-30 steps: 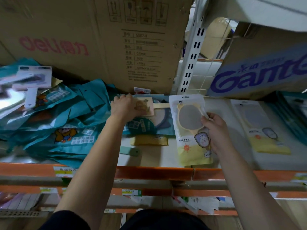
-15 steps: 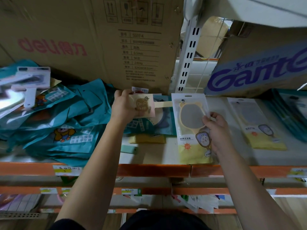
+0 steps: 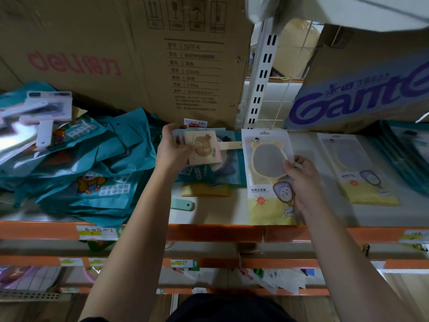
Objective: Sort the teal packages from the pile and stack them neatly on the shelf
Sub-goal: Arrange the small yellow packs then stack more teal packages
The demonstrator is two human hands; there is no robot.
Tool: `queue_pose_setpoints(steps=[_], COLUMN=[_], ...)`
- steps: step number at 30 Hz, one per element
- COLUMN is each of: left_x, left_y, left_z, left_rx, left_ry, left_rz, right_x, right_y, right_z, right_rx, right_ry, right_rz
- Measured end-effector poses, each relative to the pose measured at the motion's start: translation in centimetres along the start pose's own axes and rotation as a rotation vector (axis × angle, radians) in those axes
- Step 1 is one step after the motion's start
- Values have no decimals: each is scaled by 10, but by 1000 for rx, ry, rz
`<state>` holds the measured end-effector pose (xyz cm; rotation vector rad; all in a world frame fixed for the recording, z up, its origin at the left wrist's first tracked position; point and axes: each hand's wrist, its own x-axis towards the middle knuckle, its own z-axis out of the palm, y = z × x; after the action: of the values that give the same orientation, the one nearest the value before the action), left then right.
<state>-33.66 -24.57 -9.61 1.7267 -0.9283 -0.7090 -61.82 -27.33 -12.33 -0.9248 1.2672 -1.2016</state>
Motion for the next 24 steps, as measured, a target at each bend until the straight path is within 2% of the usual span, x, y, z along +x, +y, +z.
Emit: queue_pose_setpoints(steps=[7, 12, 19, 24], left_x=[-12, -18, -21, -22], left_y=[-7, -5, 7, 14], left_z=[2, 4, 1, 10], left_rx=[-113, -225, -596, -613], left_ry=[6, 101, 44, -15], left_rz=[-41, -175, -153, -164], right_x=[0, 0, 0, -2], right_y=[4, 3, -2, -9], right_z=[0, -3, -7, -16], right_rx=[-11, 5, 52, 67], right_ry=[-6, -9, -3, -21], right_rz=[5, 8, 15, 9])
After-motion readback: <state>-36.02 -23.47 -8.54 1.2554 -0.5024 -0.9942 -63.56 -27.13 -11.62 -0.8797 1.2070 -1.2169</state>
